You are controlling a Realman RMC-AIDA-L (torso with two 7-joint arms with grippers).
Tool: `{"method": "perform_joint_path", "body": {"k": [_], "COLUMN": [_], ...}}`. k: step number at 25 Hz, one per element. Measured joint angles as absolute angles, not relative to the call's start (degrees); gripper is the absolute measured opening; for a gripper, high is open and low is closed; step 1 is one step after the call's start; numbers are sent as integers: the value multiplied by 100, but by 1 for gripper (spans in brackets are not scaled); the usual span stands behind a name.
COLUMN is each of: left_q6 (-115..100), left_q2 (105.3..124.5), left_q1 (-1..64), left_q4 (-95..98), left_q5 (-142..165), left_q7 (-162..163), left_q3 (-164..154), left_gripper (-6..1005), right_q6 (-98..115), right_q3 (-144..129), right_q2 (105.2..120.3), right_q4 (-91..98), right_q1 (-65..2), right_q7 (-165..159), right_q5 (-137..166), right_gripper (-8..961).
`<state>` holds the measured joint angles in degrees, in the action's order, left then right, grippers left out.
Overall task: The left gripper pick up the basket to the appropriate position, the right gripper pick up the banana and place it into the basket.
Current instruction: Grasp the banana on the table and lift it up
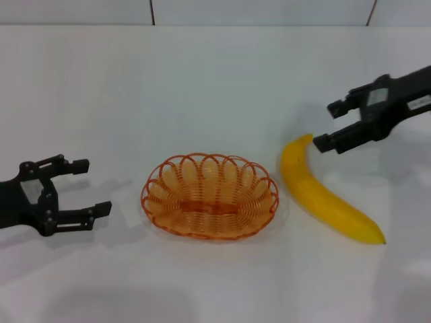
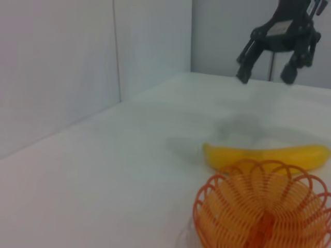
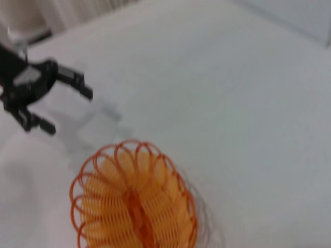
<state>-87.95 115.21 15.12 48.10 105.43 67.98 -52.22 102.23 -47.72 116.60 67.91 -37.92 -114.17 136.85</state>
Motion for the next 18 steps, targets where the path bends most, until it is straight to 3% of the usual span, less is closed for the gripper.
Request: {"method": "perform_joint_path", "body": {"k": [18], "left_q6": [-8797], "left_q2": [11565], "left_q1": [1784], "left_q4": [4737], "left_q5": [10620], "left_q7": [6767], "left_q3": [-5289], "left_gripper": [908], "right_q6": [9093], "right_q3": [-5965], "right_q2": [11684], "right_q4": [5521], "right_q1": [-4022], "right_q7": [-12261], "right_q5": [14195], "right_gripper": [871]}}
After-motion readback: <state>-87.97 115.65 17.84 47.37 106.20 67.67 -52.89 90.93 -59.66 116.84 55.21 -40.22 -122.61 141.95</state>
